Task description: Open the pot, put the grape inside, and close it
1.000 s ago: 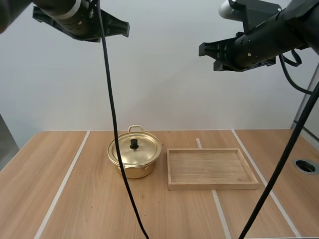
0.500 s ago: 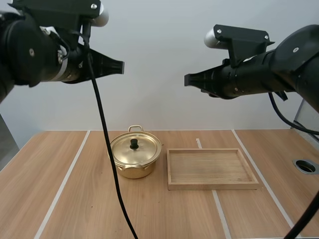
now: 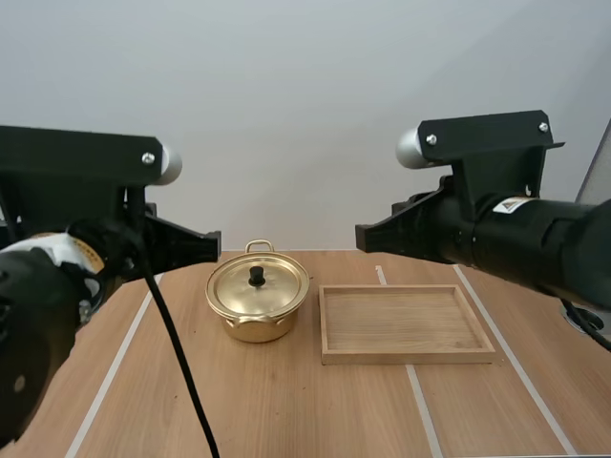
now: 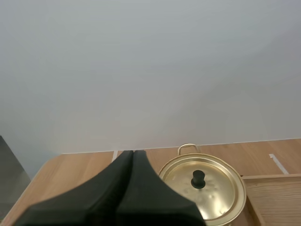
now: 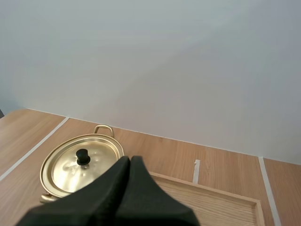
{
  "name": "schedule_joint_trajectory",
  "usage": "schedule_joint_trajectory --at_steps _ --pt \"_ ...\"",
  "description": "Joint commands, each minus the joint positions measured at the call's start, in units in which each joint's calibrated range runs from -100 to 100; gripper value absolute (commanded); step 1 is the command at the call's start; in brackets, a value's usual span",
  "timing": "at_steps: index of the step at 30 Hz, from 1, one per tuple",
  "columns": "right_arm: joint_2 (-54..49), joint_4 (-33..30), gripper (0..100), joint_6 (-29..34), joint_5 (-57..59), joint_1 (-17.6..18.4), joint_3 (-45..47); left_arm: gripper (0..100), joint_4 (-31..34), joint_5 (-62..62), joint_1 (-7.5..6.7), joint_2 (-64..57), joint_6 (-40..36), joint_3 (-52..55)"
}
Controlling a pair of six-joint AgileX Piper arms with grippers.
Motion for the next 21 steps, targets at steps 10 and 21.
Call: schedule_joint_trajectory --at_steps 10,21 --pt "-13.2 -8.07 0 -0.64 -3.85 0.08 10.95 0 11.24 -8.2 -0.04 -12.26 -6.82 15.63" --pt "-13.62 -8.73 0 -0.64 -16.86 0.08 20.52 0 11.36 -27.5 2.07 -12.26 -11.36 29.34"
